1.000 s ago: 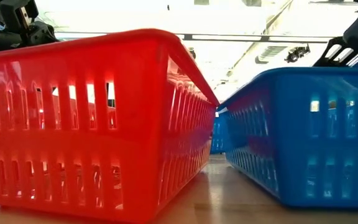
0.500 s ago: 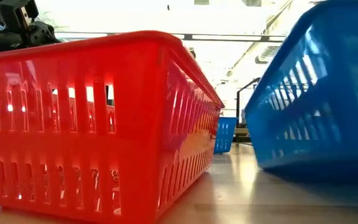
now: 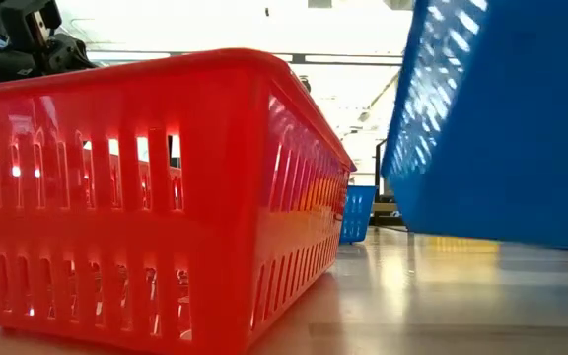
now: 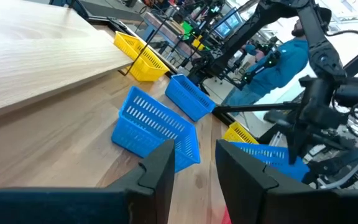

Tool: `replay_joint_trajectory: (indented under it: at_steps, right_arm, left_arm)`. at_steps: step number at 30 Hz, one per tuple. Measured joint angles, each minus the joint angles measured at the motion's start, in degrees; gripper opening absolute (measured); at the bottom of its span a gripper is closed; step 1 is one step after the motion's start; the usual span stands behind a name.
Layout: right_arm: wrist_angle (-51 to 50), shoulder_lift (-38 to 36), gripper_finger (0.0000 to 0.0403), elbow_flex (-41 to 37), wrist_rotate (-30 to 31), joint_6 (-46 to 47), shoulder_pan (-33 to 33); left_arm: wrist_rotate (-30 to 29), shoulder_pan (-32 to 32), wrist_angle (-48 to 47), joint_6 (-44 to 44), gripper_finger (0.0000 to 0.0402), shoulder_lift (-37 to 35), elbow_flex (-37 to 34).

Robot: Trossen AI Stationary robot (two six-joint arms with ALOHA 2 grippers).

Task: Stack baskets on shelf by color
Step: Put the bottom left blue bin on the shelf

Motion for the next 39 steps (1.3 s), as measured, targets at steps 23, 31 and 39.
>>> replay_joint_trajectory:
  at_steps: [23,31,39]
  right_arm:
    - [-11.1,-22.2,0.0000,0.0,17.4,-37.8,-17.6]
    - [-14.2,-24.6,0.0000,0.0,17.4,-54.4,-27.5]
    - [-17.3,-22.5,0.0000,0.0,17.3,-67.7,-37.0]
  left_arm:
    - [-0.1,0.0,0.0,0.0,0.0106,0.0,0.0]
    - [-0.1,0.0,0.0,0.0,0.0106,0.0,0.0]
    - [-0.1,0.0,0.0,-0.1,0.0106,0.0,0.0]
